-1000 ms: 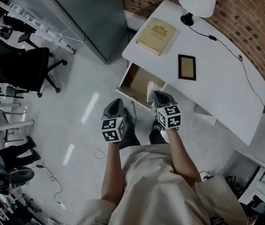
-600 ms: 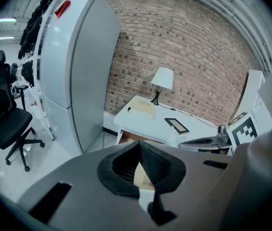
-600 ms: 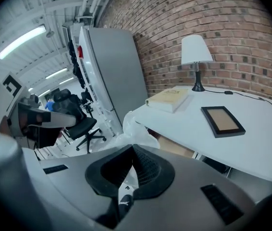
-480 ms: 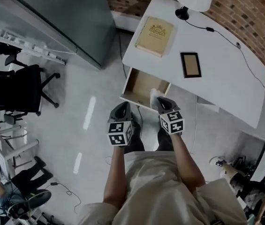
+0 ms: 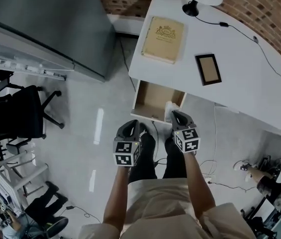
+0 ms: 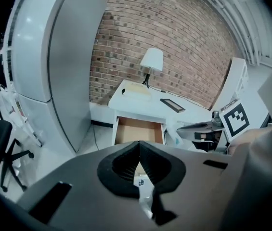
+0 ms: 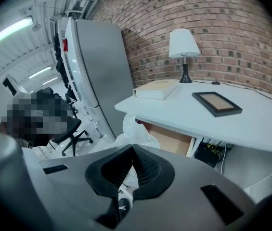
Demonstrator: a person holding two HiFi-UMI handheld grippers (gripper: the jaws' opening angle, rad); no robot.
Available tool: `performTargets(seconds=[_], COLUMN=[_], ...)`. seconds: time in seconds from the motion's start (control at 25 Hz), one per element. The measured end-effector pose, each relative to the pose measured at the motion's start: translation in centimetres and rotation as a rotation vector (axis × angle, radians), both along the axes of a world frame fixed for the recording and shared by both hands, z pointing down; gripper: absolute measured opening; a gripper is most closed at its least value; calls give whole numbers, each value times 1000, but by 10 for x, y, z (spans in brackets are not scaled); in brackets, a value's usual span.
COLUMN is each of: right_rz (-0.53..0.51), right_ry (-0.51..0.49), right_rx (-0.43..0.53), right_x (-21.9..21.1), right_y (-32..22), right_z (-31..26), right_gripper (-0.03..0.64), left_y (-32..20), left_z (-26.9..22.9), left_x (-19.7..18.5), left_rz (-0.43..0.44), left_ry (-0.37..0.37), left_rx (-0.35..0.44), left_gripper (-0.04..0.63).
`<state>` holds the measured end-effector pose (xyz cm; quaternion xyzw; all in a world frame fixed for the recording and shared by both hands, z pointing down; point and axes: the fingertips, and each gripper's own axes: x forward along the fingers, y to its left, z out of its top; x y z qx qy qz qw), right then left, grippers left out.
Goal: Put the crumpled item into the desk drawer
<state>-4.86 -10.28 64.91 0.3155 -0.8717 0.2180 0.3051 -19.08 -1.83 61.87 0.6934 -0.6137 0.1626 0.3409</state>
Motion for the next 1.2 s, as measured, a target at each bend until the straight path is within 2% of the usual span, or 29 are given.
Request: performTargets(seconds=[0.16,0.52,0.84,1.2], right_rz=[32,27,-40,-140], right_ry=[-3,36,87,171], right_rx=[-33,-52,-46,-32], right_x=[4,17,12,-5], right_y=[4,7,6,-2], right_z=[29,77,116,162], right_gripper=[26,26,26,26], left_y=[-3,-20,-23,-7], left_z=[20,79,110,133], left_x=[1,27,31,23], left_rz=[9,54,103,98], left_ry=[1,34,41,59], left_rx=[-15,-27,-37,-56], left_gripper=[15,15,15,15])
